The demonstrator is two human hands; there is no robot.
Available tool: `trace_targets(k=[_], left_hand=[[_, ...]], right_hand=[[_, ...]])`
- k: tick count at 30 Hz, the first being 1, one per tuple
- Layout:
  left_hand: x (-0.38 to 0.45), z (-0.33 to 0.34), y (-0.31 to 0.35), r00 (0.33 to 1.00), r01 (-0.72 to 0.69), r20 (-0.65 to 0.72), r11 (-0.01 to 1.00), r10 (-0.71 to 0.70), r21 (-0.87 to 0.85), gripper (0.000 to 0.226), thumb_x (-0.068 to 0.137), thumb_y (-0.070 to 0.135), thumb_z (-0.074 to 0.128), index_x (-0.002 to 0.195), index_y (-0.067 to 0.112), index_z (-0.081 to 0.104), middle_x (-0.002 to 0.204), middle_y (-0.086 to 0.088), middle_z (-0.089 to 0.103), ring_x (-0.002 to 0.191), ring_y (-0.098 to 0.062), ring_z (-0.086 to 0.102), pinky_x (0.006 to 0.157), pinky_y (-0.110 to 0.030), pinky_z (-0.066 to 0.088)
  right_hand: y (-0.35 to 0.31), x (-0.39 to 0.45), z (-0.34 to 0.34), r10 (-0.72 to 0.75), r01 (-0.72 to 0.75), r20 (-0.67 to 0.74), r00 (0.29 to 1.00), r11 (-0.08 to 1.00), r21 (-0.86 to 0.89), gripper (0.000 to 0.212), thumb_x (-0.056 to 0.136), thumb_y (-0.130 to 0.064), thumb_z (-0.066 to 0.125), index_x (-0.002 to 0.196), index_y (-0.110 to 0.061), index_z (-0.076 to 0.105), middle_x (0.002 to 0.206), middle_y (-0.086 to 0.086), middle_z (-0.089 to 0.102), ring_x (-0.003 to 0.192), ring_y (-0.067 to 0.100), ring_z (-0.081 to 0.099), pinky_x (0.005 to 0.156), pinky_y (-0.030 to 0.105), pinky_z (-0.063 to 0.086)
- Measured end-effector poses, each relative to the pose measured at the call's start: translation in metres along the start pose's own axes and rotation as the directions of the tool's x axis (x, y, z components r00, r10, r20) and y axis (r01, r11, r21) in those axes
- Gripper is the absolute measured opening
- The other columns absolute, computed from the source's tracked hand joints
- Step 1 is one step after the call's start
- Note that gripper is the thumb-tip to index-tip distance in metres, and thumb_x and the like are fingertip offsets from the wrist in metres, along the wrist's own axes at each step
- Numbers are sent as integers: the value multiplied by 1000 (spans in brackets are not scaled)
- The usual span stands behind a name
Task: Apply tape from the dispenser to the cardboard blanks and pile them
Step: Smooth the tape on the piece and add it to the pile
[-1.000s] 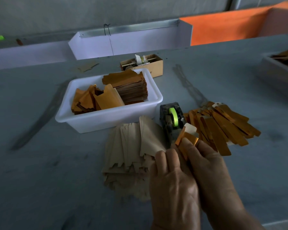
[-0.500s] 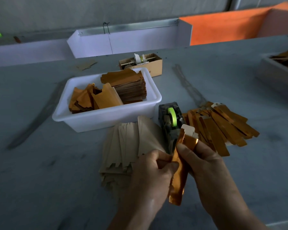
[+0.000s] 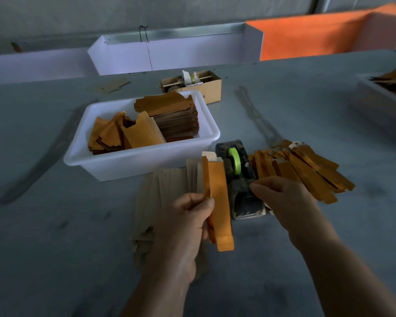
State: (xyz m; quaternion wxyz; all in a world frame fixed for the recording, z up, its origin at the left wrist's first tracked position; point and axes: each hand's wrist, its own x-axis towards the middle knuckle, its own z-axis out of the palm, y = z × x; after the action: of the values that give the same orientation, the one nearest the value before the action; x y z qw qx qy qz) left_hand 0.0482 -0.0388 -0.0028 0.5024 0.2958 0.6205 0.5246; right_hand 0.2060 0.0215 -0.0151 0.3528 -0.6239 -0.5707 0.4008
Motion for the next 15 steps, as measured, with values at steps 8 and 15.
trace_targets(k=[8, 15], left_hand=[[-6, 16, 4, 997, -80, 19, 993, 78, 84, 6, 89, 18, 63, 88, 13, 66, 64, 2, 58, 43, -2, 51, 39, -12, 36], [-12, 25, 2, 974, -226, 22, 954, 226, 198, 5, 87, 27, 62, 83, 28, 64, 81, 1, 66, 74, -19, 65, 65, -38, 57]], right_hand=[[-5, 3, 7, 12, -10, 37, 999, 998, -62, 10, 84, -30, 66, 75, -29, 65, 74, -8, 65, 72, 6, 60, 56, 19, 39], [-7, 0, 13, -74, 72, -20, 997, 993, -93, 9, 85, -19, 65, 77, -16, 68, 82, -6, 66, 71, 6, 61, 57, 16, 41]])
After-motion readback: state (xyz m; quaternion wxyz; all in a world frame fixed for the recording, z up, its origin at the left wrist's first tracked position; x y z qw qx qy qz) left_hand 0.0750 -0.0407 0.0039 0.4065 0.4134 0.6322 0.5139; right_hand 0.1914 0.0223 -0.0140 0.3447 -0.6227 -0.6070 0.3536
